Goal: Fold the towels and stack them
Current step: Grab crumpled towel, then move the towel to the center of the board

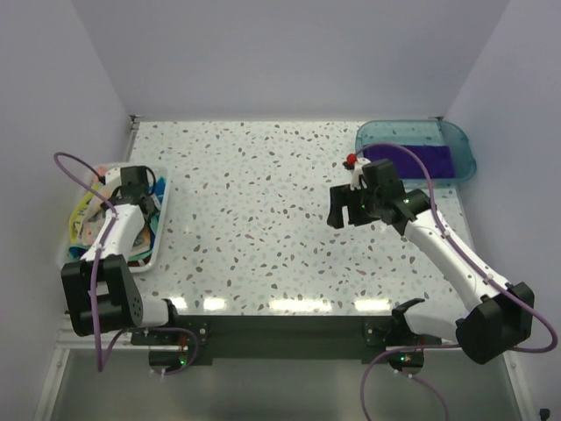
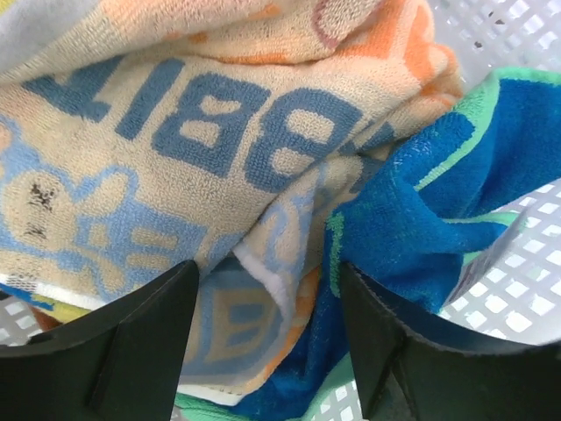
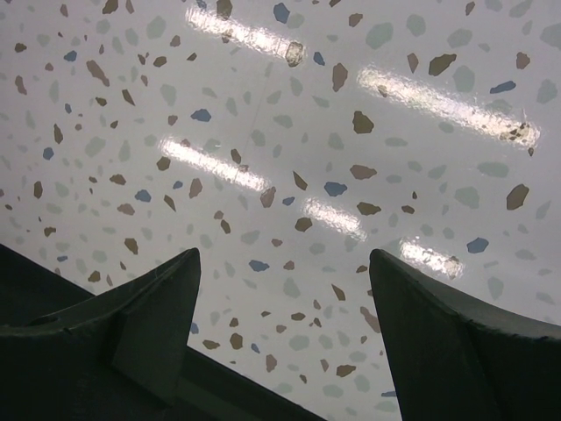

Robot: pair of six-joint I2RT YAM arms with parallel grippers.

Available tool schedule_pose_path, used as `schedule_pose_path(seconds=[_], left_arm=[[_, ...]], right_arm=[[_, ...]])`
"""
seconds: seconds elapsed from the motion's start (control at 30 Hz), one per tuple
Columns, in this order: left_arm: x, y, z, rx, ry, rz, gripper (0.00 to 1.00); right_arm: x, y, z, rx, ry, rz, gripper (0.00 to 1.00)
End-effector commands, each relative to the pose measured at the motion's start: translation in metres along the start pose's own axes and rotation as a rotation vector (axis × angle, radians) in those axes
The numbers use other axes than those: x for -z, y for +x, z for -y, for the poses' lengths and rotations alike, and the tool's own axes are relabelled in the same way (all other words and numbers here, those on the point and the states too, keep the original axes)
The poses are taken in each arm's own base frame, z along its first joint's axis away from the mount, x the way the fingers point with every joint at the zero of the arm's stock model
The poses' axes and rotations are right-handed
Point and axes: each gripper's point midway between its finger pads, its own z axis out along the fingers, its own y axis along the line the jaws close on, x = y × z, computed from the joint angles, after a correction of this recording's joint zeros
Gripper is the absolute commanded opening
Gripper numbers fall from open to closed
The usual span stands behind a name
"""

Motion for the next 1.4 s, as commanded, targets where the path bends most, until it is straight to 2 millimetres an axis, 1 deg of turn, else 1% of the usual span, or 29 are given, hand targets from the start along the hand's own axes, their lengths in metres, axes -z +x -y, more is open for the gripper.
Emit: schedule_pose_path(seconds=[0.0,0.03,0.07,0.13,0.17,0.23,0.3,0.33,0.4,0.43,0.5,0.57,0.6,0.7,0.73,0.8,0.83,0.9,0.93,1.0,1.03,1.1,1.17,1.2,1.23,1.27,1.3,1.33,1.37], left_arm=[[-0.011,0.011,-0.001,0.026,-0.02,-0.042,0.66],[-0.012,0.012,0.0,0.024,-0.022,-0.045,0.6],[-0.012,0.011,0.0,0.016,-0.02,-0.044,0.44],[-0.008,0.0,0.001,0.023,-0.015,-0.023,0.24],[-0.005,-0.006,0.001,0.02,-0.015,-0.01,0.11],[0.005,-0.021,-0.003,0.022,-0.021,0.024,0.01],[0.022,-0.047,-0.004,0.034,-0.006,0.079,0.0],[0.034,-0.066,-0.001,0.044,0.012,0.121,0.0],[0.051,-0.086,-0.002,0.05,0.022,0.173,0.0],[0.066,-0.103,0.004,0.058,0.045,0.215,0.0],[0.081,-0.116,0.002,0.042,0.026,0.247,0.0],[0.098,-0.131,0.009,0.042,0.037,0.291,0.01],[0.1,-0.133,0.013,0.035,0.052,0.285,0.0],[0.129,-0.148,0.044,0.013,0.174,0.329,0.0],[0.158,-0.156,0.07,-0.006,0.269,0.37,0.0],[0.184,-0.157,0.105,-0.051,0.389,0.372,0.0],[0.222,-0.168,0.128,-0.049,0.507,0.404,0.0],[0.259,-0.166,0.168,-0.084,0.675,0.412,0.0],[0.304,-0.166,0.187,-0.11,0.799,0.453,0.0],[0.344,-0.156,0.216,-0.156,0.94,0.467,0.0],[0.381,-0.152,0.225,-0.173,1.041,0.485,0.0],[0.408,-0.135,0.242,-0.225,1.155,0.471,0.0],[0.421,-0.106,0.251,-0.26,1.229,0.431,0.0],[0.437,-0.103,0.247,-0.241,1.301,0.438,0.0],[0.424,-0.07,0.254,-0.276,1.315,0.369,0.0],[0.437,-0.064,0.247,-0.258,1.393,0.365,0.01],[0.431,-0.047,0.248,-0.269,1.41,0.329,0.02],[0.401,-0.002,0.253,-0.315,1.388,0.23,0.04],[0.399,0.021,0.249,-0.339,1.432,0.17,0.05]], right_arm=[[0.003,-0.005,-0.009,0.006,-0.041,0.024,0.81],[0.002,-0.002,-0.008,0.008,-0.035,0.017,0.81],[0.003,-0.002,-0.007,0.01,-0.034,0.019,0.81],[0.005,0.0,-0.005,0.016,-0.022,0.021,0.82],[0.006,0.0,-0.004,0.02,-0.018,0.021,0.81],[0.007,0.0,-0.003,0.026,-0.013,0.019,0.81],[0.008,-0.001,-0.004,0.026,-0.015,0.022,0.82],[0.009,-0.004,-0.005,0.027,-0.018,0.028,0.82],[0.009,-0.005,-0.007,0.026,-0.025,0.031,0.81],[0.009,-0.008,-0.007,0.027,-0.026,0.035,0.82],[0.009,-0.009,-0.009,0.027,-0.033,0.032,0.82],[0.008,-0.009,-0.009,0.028,-0.034,0.029,0.82],[0.008,-0.009,-0.008,0.028,-0.031,0.029,0.82],[0.01,-0.009,-0.006,0.03,-0.02,0.035,0.82],[0.01,-0.009,-0.004,0.03,-0.007,0.041,0.82],[0.013,-0.012,-0.003,0.031,0.001,0.055,0.82],[0.014,-0.014,0.0,0.029,0.018,0.068,0.82],[0.019,-0.019,0.003,0.018,0.038,0.1,0.82],[0.022,-0.021,0.006,0.013,0.062,0.118,0.82],[0.027,-0.027,0.01,0.005,0.09,0.154,0.82],[0.035,-0.03,0.011,0.0,0.104,0.178,0.82],[0.045,-0.036,0.019,-0.009,0.156,0.22,0.82],[0.06,-0.043,0.027,-0.018,0.205,0.28,0.82],[0.066,-0.045,0.03,-0.022,0.223,0.303,0.82],[0.07,-0.047,0.033,-0.028,0.244,0.322,0.82],[0.08,-0.05,0.037,-0.035,0.27,0.361,0.82],[0.083,-0.05,0.04,-0.041,0.283,0.378,0.82],[0.086,-0.05,0.041,-0.046,0.291,0.393,0.83],[0.09,-0.05,0.042,-0.046,0.293,0.409,0.83]])
